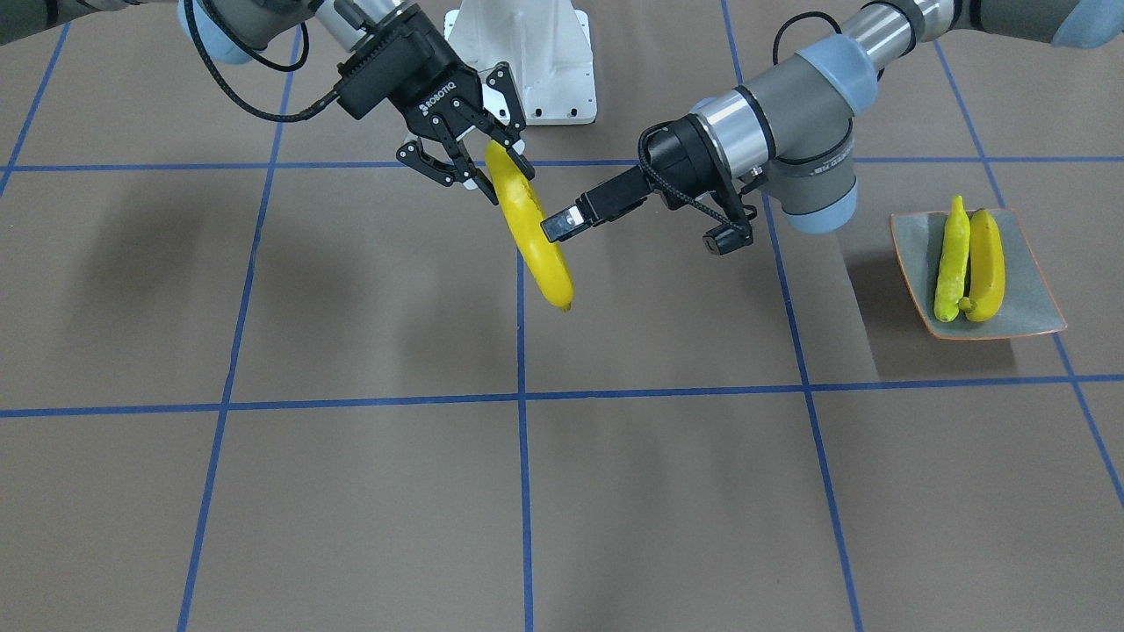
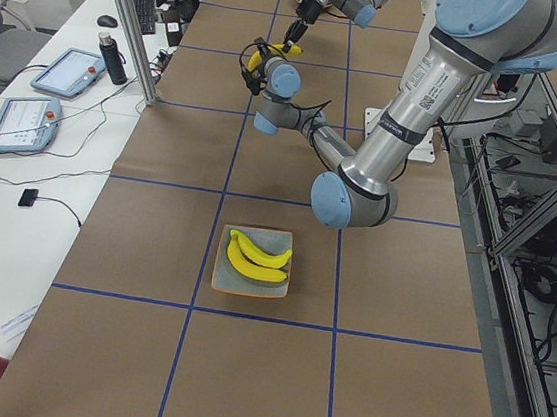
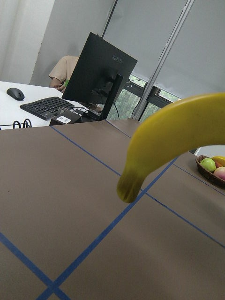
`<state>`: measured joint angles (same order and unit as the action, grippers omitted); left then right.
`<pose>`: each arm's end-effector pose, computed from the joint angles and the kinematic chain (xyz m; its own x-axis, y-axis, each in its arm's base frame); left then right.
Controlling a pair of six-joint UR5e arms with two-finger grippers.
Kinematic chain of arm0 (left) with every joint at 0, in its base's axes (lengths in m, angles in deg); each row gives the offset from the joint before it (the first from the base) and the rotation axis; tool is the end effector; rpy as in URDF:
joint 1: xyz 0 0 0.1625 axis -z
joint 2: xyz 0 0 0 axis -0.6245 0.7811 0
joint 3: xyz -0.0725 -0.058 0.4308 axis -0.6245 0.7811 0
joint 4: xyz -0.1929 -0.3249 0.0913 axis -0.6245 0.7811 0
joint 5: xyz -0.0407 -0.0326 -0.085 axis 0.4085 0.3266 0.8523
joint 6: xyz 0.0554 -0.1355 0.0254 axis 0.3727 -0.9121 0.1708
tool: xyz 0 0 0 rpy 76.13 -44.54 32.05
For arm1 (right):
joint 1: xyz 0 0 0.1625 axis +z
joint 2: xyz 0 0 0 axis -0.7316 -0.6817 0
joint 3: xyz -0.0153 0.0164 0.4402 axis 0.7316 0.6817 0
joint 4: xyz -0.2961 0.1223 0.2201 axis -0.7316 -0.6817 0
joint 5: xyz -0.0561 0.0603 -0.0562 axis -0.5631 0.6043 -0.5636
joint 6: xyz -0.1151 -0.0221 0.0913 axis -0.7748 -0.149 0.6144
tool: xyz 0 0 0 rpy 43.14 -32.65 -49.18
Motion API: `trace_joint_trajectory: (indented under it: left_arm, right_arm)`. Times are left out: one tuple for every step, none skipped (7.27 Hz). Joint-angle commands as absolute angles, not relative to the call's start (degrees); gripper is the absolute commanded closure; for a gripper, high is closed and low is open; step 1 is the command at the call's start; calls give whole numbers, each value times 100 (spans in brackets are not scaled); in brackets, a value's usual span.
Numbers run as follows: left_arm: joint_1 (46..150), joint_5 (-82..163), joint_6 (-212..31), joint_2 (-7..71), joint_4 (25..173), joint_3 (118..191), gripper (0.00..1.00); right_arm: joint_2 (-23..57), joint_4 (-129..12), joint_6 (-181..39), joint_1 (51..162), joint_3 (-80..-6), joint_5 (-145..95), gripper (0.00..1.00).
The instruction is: Transfer all bananas from basket to plate
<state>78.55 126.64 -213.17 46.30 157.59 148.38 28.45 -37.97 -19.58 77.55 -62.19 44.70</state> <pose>0.4461 -0.4885 0.2010 -0.5041 -0.4972 -0.7062 0.0402 0.8033 -0.5943 -0.4526 -0.4132 0.1533 0.2169 -0.3070 0.9267 -0.4150 0.8302 0.3722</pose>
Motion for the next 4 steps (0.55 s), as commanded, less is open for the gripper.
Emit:
trace_joint_trajectory:
  left_arm:
    - [7828, 12664, -21305, 4618, 15759, 14835, 1]
    - [7819, 12656, -21287, 4609, 15767, 14843, 16]
    - [7819, 12656, -21287, 4609, 15768, 14843, 35]
    - [7819, 12656, -21279, 4609, 15768, 14843, 47]
  right_arm:
    - [2864, -3798, -1979, 7664, -6222, 4353, 100]
    - [2864, -3798, -2057, 7664, -6300, 4353, 100]
    - [2864, -3798, -2067, 7664, -6310, 4344, 100]
    - [2864, -3798, -2076, 7664, -6310, 4344, 100]
